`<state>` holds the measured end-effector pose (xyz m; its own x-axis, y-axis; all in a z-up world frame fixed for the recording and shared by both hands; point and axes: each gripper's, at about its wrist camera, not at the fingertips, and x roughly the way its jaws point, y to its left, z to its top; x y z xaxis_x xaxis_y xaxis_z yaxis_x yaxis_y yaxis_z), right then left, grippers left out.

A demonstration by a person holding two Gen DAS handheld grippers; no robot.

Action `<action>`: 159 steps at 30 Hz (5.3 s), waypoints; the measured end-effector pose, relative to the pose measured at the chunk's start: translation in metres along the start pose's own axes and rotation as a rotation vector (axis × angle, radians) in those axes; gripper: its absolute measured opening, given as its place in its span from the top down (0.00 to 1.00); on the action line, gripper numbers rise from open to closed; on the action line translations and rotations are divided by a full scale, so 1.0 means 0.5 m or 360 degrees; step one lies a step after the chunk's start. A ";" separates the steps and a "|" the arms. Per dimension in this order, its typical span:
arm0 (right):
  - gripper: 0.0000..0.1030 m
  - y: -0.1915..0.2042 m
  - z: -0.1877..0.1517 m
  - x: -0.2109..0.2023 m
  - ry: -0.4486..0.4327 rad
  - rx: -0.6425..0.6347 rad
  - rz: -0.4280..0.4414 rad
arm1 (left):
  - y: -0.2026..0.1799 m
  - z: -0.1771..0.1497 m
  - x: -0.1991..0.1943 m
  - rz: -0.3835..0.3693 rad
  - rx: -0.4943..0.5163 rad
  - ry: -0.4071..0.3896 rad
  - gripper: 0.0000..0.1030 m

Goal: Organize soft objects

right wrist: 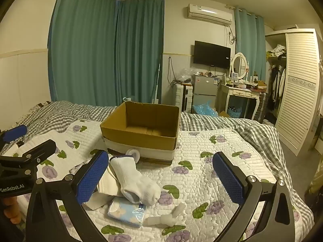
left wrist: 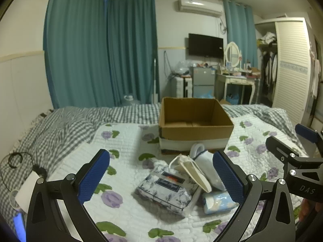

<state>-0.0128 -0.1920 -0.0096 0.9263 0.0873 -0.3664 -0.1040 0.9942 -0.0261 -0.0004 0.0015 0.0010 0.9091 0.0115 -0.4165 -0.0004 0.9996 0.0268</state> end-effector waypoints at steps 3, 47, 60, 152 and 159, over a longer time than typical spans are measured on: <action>0.00 -0.002 0.000 0.002 0.0002 0.0000 0.0000 | 0.000 0.000 -0.002 0.0000 0.0000 0.0001 0.00; 0.00 -0.002 -0.008 0.008 0.0017 0.0005 -0.0001 | 0.012 -0.005 0.005 0.0011 0.0001 0.0005 0.00; 0.00 -0.001 -0.006 0.008 0.0017 0.0005 -0.0001 | 0.013 -0.005 0.005 0.0012 0.0007 0.0000 0.00; 0.32 -0.005 0.113 0.087 0.0314 -0.0062 0.0241 | -0.029 0.134 0.084 -0.0242 0.0265 0.0180 0.94; 0.32 -0.002 0.255 0.169 0.0189 -0.0069 0.0281 | -0.027 0.244 0.161 -0.0150 0.0264 0.0089 0.94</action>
<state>0.1119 -0.1775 0.0781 0.8434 0.2493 -0.4760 -0.2787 0.9603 0.0092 0.1239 -0.0141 0.0781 0.8772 -0.0758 -0.4741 0.1564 0.9787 0.1329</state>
